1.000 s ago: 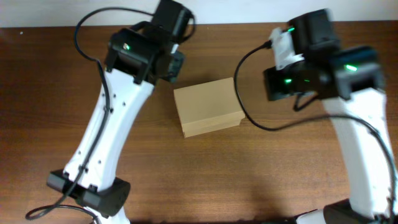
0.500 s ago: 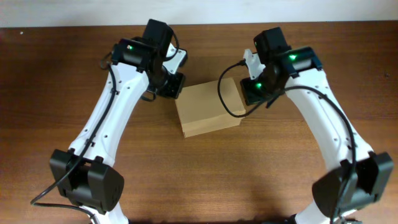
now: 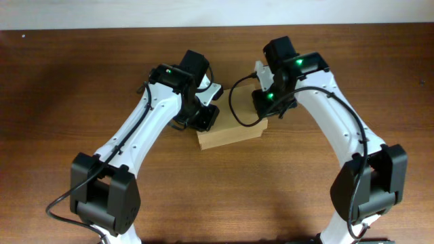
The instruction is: Pack container
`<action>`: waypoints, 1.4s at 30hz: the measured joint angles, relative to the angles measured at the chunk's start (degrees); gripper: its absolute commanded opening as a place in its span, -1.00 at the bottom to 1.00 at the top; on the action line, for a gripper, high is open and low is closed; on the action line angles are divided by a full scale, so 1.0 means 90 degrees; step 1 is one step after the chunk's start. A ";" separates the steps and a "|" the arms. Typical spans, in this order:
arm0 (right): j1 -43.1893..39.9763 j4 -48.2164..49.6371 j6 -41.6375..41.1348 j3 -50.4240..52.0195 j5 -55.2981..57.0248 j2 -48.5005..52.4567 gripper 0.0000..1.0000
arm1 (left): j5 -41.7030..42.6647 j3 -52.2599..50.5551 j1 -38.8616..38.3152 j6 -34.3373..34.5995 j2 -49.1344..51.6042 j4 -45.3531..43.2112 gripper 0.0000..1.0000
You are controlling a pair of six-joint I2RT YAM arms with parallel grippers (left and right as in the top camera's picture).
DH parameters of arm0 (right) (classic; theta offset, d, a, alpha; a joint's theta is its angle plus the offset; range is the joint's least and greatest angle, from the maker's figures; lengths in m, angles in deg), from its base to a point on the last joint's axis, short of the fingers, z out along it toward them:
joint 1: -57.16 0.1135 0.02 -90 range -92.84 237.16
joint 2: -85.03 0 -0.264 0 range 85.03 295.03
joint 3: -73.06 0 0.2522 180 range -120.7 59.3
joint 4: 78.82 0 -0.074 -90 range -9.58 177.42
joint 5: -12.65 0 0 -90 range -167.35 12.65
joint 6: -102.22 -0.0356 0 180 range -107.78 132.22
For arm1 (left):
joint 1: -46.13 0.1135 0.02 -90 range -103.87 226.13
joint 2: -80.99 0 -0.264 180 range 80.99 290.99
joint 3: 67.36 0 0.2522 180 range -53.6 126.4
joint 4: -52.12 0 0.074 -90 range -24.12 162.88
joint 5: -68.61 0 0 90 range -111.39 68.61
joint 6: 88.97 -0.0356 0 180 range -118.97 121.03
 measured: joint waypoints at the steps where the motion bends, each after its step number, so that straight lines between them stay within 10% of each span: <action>1: 0.0032 0.0078 -0.0007 0.0095 -0.0002 0.0000 -0.92 | 0.0019 -0.0073 -0.0002 0.0017 0.0000 -0.0041 -0.96; 20: 0.0075 0.0920 -0.0143 0.0699 -0.0092 -0.0117 -0.92 | 0.0107 -0.0600 0.0002 0.0066 -0.0092 -0.0736 -0.97; 42: -0.0780 0.0508 -0.0119 -0.0138 0.0347 -0.0189 -0.92 | -0.1970 0.0126 0.0199 0.0165 -0.0279 -0.0049 -0.97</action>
